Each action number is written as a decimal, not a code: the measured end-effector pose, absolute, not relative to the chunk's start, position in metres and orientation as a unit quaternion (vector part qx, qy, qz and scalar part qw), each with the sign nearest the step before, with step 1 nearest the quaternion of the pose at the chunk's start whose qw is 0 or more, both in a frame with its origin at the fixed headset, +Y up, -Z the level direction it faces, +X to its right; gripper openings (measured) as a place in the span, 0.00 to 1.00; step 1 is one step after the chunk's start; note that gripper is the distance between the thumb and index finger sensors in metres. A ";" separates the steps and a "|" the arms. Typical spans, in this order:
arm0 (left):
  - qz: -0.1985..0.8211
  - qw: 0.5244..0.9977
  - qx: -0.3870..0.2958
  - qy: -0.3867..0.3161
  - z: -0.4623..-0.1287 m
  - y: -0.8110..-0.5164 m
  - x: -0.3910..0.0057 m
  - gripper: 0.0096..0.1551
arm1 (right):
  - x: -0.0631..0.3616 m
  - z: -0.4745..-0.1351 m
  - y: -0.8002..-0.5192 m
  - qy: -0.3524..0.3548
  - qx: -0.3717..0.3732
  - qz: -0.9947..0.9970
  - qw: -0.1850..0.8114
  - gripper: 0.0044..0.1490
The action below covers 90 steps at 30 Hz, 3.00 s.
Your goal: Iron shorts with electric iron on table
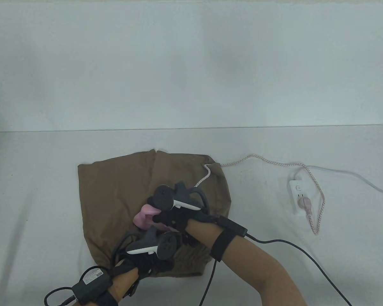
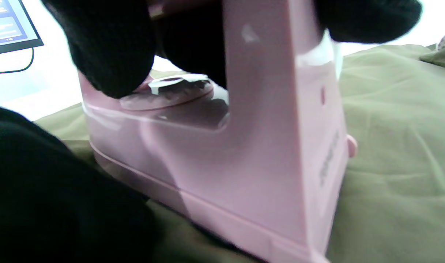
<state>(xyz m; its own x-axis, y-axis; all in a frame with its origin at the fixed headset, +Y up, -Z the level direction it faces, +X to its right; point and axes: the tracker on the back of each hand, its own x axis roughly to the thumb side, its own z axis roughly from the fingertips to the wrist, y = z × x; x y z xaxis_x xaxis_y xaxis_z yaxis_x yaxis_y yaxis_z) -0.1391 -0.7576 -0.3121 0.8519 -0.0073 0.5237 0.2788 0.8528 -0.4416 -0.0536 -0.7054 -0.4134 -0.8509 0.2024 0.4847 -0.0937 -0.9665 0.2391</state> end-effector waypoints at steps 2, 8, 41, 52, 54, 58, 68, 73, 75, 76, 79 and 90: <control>-0.077 0.926 -0.260 -0.261 -0.312 -0.758 -0.139 0.46 | -0.047 -0.412 -0.707 0.106 0.257 0.957 0.078 0.41; -0.080 0.926 -0.259 -0.261 -0.312 -0.757 -0.139 0.46 | -0.020 -0.402 -0.708 0.098 0.246 0.962 0.072 0.41; -0.084 0.925 -0.243 -0.278 -0.316 -0.743 -0.138 0.42 | 0.098 -0.402 -0.664 0.069 0.159 0.979 0.105 0.37; 0.080 0.957 -0.193 -0.199 -0.404 -0.735 -0.111 0.55 | 0.072 -0.458 -0.587 -0.045 0.173 0.978 0.109 0.38; 0.099 0.950 -0.221 -0.195 -0.418 -0.745 -0.098 0.58 | 0.073 -0.464 -0.581 -0.054 0.167 0.979 0.100 0.38; 0.109 0.935 -0.275 -0.197 -0.435 -0.765 -0.064 0.57 | 0.083 -0.474 -0.573 -0.071 0.146 0.980 0.114 0.38; 0.025 0.928 -0.294 -0.229 -0.422 -0.778 0.007 0.51 | 0.112 -0.476 -0.567 -0.069 0.131 0.984 0.102 0.38; 0.011 0.931 -0.283 -0.229 -0.414 -0.771 0.029 0.50 | 0.116 -0.473 -0.566 -0.067 0.126 0.984 0.107 0.38; 0.015 0.929 -0.282 -0.242 -0.411 -0.763 0.031 0.50 | 0.116 -0.471 -0.565 -0.064 0.127 0.984 0.103 0.38; 0.019 0.933 -0.262 -0.246 -0.407 -0.753 0.028 0.51 | 0.116 -0.470 -0.563 -0.064 0.128 0.985 0.101 0.38; 0.016 0.941 -0.219 -0.259 -0.396 -0.718 0.010 0.46 | 0.115 -0.471 -0.557 -0.067 0.127 0.984 0.103 0.38; -0.072 0.960 -0.191 -0.189 -0.321 -0.679 -0.159 0.39 | 0.040 -0.494 -0.562 -0.067 0.163 0.978 0.114 0.38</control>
